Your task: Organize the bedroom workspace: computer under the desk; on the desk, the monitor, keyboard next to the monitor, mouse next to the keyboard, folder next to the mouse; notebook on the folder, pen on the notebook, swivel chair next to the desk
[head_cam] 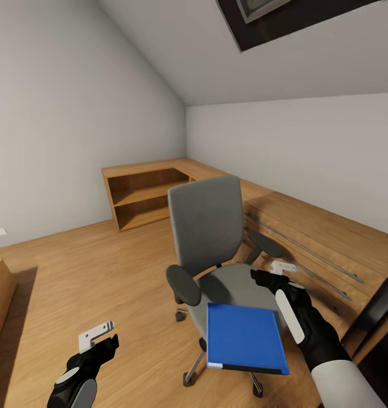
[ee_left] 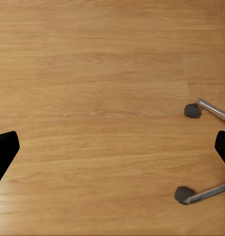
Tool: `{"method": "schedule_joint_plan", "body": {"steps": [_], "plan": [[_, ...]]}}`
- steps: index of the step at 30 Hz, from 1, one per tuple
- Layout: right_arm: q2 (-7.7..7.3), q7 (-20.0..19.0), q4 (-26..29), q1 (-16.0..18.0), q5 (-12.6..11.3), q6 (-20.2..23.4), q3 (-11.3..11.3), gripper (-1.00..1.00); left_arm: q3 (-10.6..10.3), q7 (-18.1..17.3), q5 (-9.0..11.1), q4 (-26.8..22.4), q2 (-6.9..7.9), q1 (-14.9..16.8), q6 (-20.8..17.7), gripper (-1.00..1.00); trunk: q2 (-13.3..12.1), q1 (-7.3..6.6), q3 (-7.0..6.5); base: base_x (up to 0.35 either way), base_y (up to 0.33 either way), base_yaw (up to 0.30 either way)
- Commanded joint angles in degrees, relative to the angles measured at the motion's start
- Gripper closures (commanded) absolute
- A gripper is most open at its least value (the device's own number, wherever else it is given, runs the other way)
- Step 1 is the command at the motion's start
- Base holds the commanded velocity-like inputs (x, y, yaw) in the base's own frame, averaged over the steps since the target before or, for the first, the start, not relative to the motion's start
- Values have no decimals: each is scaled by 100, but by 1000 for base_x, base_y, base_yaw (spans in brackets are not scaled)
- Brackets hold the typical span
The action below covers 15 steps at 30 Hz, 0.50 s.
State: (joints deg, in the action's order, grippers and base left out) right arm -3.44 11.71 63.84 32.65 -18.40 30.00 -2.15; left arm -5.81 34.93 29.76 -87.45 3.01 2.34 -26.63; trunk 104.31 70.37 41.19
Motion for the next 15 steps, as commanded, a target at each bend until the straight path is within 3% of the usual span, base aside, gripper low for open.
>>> {"method": "schedule_joint_plan", "body": {"steps": [1, 7, 10, 15], "plan": [[-5, 55, 6, 4, -63, 15, -19, -100, -12, 54, 48, -10, 6, 4, -9, -100, 3, -1, 6, 0, 0, -249], [-11, 45, 4, 4, -222, 11, 17, -100, -9, 51, 50, -36, 6, 4, -9, -100, 3, -1, 6, 0, 0, -256], [-28, 37, -2, 4, -766, 13, 89, -100, -4, 51, 54, -72, 6, 4, -9, -100, 3, -1, 6, 0, 0, -260], [-53, 25, -20, 4, -1190, 15, 246, -100, 0, 56, 56, -108, 6, 4, -9, -100, 3, -1, 6, 0, 0, -262]]}}
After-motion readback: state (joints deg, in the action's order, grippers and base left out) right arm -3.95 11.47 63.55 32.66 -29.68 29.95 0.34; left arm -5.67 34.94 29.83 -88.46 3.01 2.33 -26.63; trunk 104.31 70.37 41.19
